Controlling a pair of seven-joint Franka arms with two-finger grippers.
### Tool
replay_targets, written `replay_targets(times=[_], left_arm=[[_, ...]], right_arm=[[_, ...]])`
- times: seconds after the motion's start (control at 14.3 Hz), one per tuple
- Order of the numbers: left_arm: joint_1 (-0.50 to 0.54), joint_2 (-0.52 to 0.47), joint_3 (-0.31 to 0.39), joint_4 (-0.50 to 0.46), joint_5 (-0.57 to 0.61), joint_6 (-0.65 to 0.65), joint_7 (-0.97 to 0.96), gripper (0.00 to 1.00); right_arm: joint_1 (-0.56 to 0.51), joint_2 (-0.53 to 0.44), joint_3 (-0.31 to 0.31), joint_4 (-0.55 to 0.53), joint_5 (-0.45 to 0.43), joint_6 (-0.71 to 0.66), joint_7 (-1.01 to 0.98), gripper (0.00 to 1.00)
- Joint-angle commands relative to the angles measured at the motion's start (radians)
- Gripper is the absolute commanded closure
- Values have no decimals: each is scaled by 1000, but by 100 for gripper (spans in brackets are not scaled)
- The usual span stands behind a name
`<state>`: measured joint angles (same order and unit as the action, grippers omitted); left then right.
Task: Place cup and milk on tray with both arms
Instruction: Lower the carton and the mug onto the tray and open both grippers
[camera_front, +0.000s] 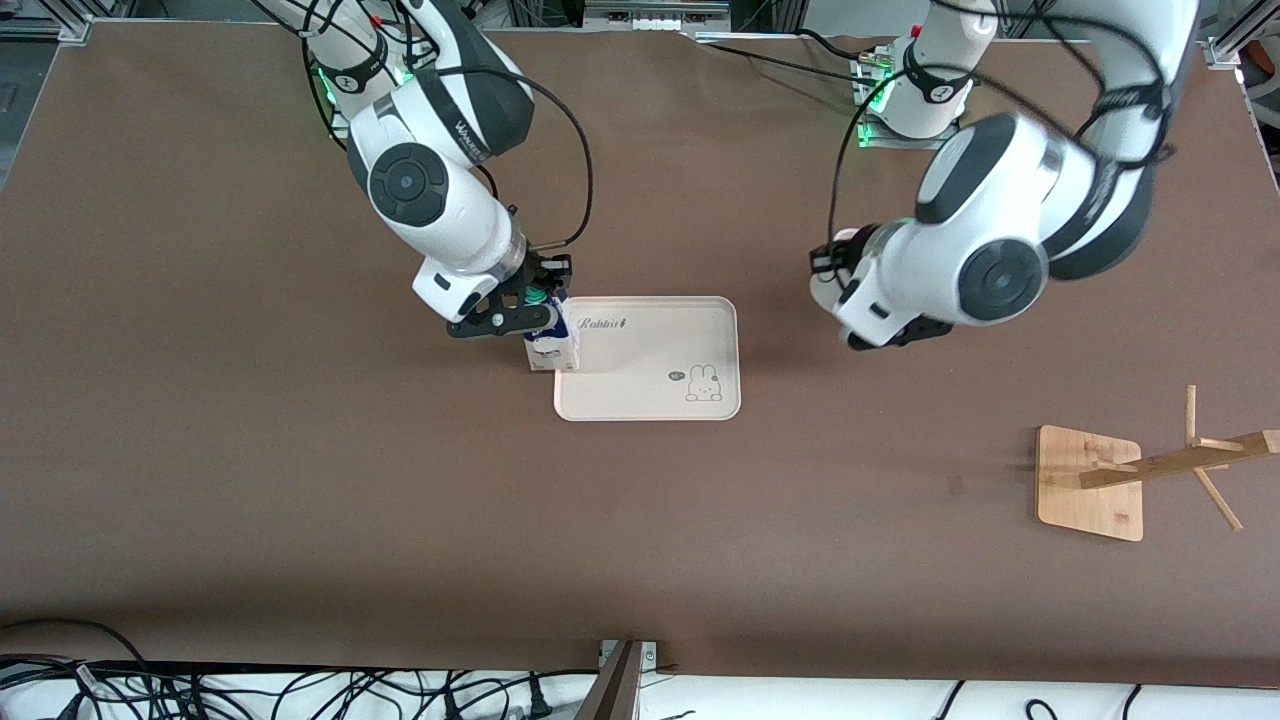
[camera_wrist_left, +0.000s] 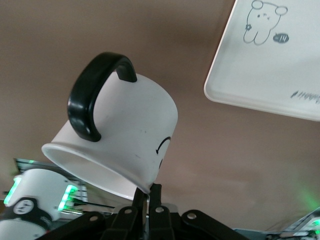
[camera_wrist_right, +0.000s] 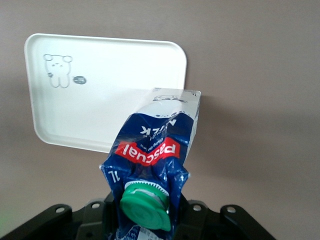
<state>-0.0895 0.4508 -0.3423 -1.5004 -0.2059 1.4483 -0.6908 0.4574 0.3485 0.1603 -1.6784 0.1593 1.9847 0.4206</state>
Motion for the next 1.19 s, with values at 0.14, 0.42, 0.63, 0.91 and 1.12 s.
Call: replay_targets(times=[0.14,0.42,0.63,0.91,1.12], left_arm=[[-82,296,5,313,-78,21,-208,100],[-78,364,5,307,-214,144,-245,100],[-98,399,6,301,-257,233,-262,100],[-107,454,6,301,-313,280,-297,100],[-140,494,11,301,-305,284,-297,100]], right_arm=[[86,72,-7,95,-15,-6,-17,63],[96,136,-12,109,-30,28,-23,63],[87,174,-13,109,-37,71,-25,63],[79,199,-15,109,-34,111,-36,63],[67,199,-16,109,-31,111,-36,1]])
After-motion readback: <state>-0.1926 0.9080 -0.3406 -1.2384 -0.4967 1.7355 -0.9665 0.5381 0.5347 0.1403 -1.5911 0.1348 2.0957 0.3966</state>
